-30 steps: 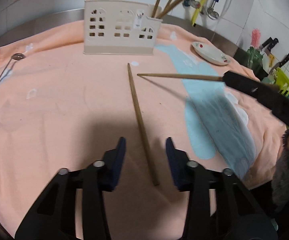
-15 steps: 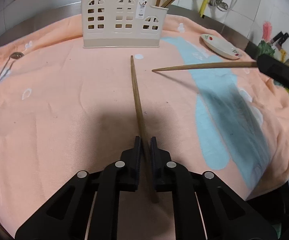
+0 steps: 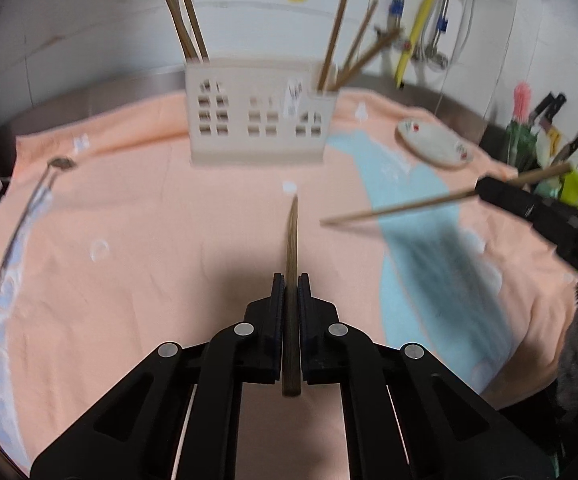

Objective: Organize utensils
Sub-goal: 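Lift both held chopsticks upright and lower them into the cream holder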

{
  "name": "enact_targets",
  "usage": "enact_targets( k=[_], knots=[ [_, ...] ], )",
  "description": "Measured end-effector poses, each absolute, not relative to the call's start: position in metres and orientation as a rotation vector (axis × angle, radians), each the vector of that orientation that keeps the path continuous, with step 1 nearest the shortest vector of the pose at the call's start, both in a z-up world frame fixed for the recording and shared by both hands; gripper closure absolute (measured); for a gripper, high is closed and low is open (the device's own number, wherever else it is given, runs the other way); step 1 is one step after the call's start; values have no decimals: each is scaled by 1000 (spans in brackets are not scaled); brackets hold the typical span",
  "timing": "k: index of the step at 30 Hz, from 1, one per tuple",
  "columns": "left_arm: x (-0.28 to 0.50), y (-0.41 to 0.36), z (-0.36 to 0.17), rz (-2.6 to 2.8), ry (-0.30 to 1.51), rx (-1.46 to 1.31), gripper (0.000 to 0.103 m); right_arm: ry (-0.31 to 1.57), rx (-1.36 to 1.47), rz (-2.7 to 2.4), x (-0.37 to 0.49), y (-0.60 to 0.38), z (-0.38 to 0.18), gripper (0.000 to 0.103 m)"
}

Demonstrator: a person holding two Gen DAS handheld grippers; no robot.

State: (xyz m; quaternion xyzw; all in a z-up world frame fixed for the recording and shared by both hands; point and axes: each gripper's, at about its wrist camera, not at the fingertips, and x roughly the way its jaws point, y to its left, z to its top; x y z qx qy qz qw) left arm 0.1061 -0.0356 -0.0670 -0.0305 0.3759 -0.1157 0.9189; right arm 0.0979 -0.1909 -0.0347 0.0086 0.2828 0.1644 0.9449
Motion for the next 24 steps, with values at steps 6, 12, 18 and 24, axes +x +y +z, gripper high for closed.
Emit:
enact_targets(
  k=[6, 12, 18, 24],
  knots=[
    [113, -25, -31, -240, 695, -50, 98, 580, -4, 363, 110, -186, -18, 96],
    [130, -20, -8, -249, 676, -31, 98, 599, -15, 378, 135, -189, 7, 96],
    [150, -14, 19, -249, 650, -5, 98, 604, -54, 379, 161, -190, 45, 96],
    [165, -7, 46, -251, 617, 0, 98, 578, -92, 361, 183, -189, 82, 96]
  ],
)
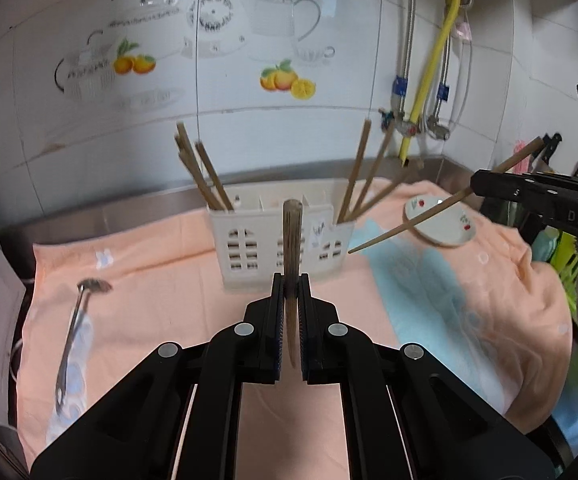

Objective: Organize utensils
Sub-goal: 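Lift both held chopsticks upright and lower them into the cream holder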

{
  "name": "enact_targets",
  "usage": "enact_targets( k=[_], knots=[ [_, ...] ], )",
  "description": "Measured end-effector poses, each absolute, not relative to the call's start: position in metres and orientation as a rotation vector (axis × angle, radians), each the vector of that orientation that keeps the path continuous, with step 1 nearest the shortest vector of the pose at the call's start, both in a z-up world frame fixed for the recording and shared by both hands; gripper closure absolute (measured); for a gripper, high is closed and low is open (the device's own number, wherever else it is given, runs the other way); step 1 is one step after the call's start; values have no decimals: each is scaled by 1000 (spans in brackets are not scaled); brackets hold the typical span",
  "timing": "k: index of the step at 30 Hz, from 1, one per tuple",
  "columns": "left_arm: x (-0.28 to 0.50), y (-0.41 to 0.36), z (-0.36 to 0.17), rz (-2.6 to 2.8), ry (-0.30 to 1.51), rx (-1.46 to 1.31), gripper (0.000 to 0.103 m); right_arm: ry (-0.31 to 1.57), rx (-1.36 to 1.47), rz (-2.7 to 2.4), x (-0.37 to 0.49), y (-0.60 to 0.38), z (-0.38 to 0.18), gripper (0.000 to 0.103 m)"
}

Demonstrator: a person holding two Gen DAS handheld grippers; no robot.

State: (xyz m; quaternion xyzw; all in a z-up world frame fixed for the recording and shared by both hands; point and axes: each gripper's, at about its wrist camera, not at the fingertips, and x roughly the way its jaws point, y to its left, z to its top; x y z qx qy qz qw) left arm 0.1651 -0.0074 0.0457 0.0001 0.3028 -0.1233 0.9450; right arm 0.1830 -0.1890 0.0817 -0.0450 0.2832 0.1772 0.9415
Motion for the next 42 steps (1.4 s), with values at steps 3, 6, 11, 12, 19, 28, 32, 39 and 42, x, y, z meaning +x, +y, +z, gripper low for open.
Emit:
enact_targets(
  k=[3, 6, 11, 12, 19, 28, 32, 39, 42],
  knots=[
    [173, -6, 63, -252, 592, 7, 98, 572, -114, 352, 193, -184, 94, 96],
    [180, -4, 80, -256, 564, 10, 98, 563, -142, 346, 203, -177, 104, 96],
    [188, -2, 120, -251, 485, 10, 98, 546, -183, 334, 214, -167, 112, 96],
    [190, -1, 127, -250, 471, 10, 98, 550, -187, 333, 217, -165, 112, 96],
    [215, 5, 156, -220, 425, 3, 98, 588, -228, 315, 240, -157, 108, 96],
    [247, 14, 158, -191, 409, -53, 98, 653, -240, 315, 264, -151, 90, 96],
    [264, 17, 143, -174, 451, -64, 98, 691, -230, 319, 276, -149, 79, 96],
    [281, 22, 121, -158, 509, -78, 98, 723, -224, 316, 287, -148, 68, 96],
    [285, 23, 115, -158, 527, -81, 98, 733, -212, 312, 292, -150, 64, 96]
  ],
)
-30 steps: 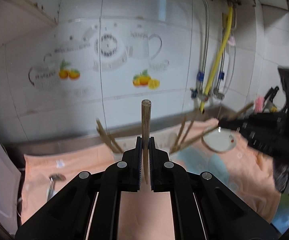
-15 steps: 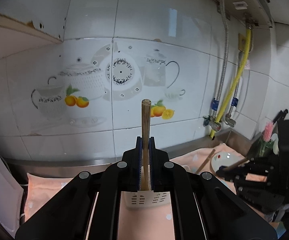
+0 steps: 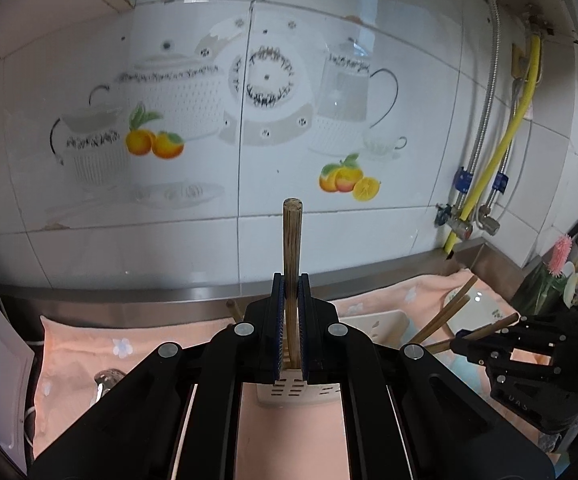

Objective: Organize utensils
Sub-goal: 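Lift both held chopsticks upright and lower them into the cream holder, then open both tools to release the chopsticks in the holder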

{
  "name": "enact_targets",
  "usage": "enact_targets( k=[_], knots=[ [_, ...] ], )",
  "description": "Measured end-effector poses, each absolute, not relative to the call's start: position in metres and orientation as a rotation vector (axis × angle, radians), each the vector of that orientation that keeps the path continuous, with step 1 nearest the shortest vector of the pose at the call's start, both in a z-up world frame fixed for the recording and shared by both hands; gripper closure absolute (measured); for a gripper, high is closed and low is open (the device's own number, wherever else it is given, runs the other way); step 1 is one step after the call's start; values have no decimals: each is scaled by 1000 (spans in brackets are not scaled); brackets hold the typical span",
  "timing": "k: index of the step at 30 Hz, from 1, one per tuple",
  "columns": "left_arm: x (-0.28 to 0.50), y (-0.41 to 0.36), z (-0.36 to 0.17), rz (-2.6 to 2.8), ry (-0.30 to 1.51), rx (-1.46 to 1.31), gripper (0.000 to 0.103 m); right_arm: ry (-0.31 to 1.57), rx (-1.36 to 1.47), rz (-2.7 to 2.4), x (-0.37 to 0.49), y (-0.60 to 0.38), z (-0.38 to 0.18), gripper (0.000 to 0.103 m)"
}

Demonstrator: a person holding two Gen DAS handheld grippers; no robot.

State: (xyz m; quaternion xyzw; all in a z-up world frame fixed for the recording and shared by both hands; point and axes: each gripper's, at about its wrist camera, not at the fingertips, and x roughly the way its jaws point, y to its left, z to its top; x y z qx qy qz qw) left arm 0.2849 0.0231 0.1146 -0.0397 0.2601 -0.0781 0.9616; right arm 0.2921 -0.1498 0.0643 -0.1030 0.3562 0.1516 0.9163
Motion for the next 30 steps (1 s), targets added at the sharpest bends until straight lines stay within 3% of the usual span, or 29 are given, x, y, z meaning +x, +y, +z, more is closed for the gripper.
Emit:
enact_targets(
  k=[14, 24, 30],
  knots=[
    [297, 23, 93, -156, 588, -89, 97, 746, -185, 316, 299, -149, 56, 95],
    [296, 22, 90, -153, 597, -85, 96, 730, -181, 303, 297, -153, 59, 76],
    [295, 23, 91, -154, 598, -81, 94, 721, -176, 298, 294, -156, 63, 69]
  ],
)
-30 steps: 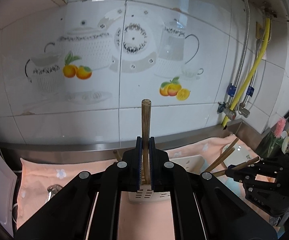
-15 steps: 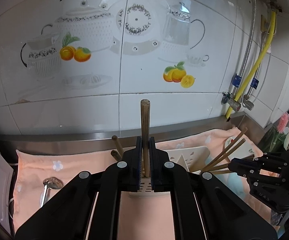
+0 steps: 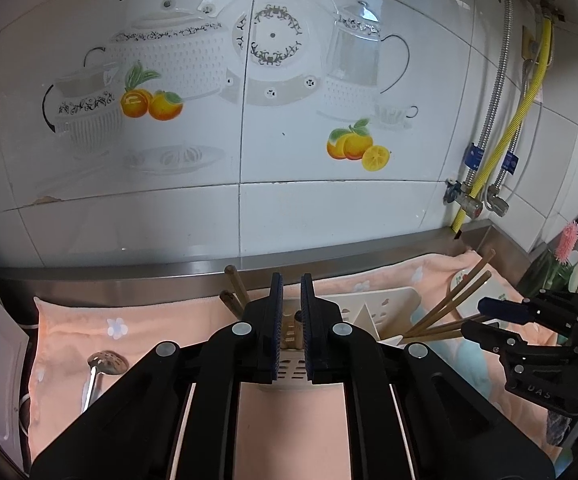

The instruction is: Organize utensils

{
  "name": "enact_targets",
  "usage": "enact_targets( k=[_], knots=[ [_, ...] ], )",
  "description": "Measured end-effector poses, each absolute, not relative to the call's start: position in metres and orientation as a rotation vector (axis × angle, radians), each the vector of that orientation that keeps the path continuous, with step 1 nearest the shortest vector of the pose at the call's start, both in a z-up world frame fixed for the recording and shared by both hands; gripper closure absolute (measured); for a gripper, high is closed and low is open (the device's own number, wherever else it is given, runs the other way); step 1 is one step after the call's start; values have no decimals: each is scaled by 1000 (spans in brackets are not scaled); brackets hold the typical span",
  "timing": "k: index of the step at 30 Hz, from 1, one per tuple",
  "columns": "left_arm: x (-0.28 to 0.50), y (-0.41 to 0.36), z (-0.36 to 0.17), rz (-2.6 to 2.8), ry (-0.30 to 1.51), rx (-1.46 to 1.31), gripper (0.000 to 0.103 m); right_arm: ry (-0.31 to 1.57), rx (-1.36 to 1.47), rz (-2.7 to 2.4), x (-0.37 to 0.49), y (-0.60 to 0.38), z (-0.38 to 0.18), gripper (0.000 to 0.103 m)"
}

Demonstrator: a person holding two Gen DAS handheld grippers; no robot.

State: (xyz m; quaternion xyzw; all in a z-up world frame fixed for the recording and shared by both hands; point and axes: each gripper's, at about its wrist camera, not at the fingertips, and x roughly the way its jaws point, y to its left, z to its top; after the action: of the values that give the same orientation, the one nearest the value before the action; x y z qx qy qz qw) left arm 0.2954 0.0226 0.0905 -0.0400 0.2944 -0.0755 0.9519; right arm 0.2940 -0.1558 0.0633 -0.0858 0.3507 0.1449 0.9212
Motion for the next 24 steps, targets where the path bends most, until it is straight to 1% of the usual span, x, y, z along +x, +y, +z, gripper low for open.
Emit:
enact_targets(
  k=[1, 3, 4, 6, 7, 8, 9, 10, 11, 13, 15, 17, 18, 19, 20, 24],
  knots=[
    [295, 23, 91, -154, 598, -80, 94, 719, -175, 297, 294, -156, 64, 68],
    [293, 23, 91, -151, 597, -79, 88, 717, -174, 296, 293, -157, 64, 65],
    [292, 24, 91, -146, 595, -78, 81, 716, -172, 297, 292, -158, 65, 65],
    [290, 24, 92, -147, 592, -78, 80, 714, -171, 296, 290, -159, 65, 63],
    [288, 25, 92, -145, 591, -77, 80, 712, -170, 294, 290, -159, 65, 59],
    [287, 25, 93, -144, 591, -79, 78, 710, -168, 293, 288, -160, 66, 57],
    [286, 26, 93, -144, 591, -81, 73, 709, -166, 292, 288, -161, 66, 57],
    [284, 27, 94, -137, 587, -82, 60, 707, -164, 292, 287, -162, 67, 55],
    [282, 27, 94, -134, 582, -81, 57, 705, -162, 291, 285, -162, 68, 53],
    [277, 28, 96, -136, 574, -78, 57, 698, -161, 291, 282, -163, 70, 47],
    [272, 28, 97, -135, 569, -76, 52, 691, -161, 289, 278, -164, 71, 42],
    [266, 29, 98, -129, 559, -70, 43, 684, -159, 288, 274, -164, 73, 39],
    [263, 29, 98, -127, 556, -68, 40, 681, -158, 287, 272, -164, 73, 35],
    [260, 30, 99, -125, 551, -67, 34, 677, -157, 286, 270, -165, 73, 33],
    [256, 30, 99, -121, 547, -66, 31, 673, -157, 282, 268, -165, 74, 32],
    [245, 32, 99, -110, 539, -62, 24, 669, -154, 275, 262, -169, 74, 28]
  ],
)
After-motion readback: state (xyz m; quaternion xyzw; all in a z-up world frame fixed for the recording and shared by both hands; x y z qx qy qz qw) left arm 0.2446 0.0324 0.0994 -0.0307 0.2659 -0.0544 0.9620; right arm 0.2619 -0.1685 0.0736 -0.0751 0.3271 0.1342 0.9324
